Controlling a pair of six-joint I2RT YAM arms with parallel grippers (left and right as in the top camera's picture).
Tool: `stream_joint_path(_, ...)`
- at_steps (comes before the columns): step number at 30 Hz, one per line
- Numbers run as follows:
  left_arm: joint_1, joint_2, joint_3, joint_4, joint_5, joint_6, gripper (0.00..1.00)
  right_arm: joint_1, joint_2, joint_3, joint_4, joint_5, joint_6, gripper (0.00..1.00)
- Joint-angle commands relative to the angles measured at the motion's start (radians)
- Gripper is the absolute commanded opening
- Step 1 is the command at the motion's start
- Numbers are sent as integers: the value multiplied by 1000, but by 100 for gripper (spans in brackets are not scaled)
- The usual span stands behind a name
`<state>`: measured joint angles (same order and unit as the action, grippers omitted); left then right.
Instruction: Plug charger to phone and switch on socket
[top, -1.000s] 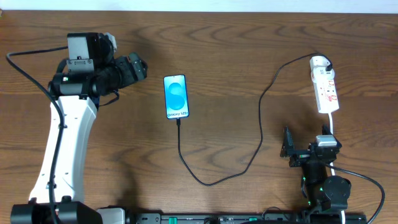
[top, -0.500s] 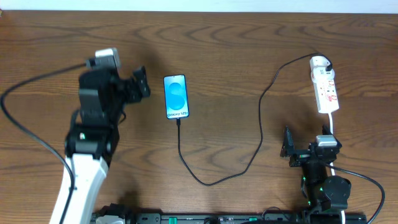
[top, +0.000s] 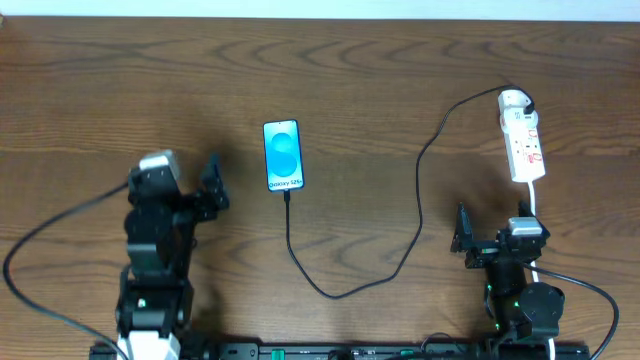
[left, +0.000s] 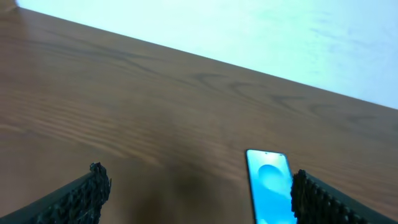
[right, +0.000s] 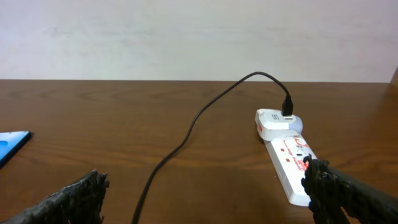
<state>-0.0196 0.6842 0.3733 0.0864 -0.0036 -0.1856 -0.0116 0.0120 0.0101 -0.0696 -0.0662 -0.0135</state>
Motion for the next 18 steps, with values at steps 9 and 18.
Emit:
stream_joint_path(9, 8, -319, -229, 6, -62, 14, 94, 7, -7, -5, -1, 11, -10, 99)
stream_joint_path(18, 8, -463, -340, 5, -66, 14, 94, 7, -7, -5, -1, 11, -10, 99)
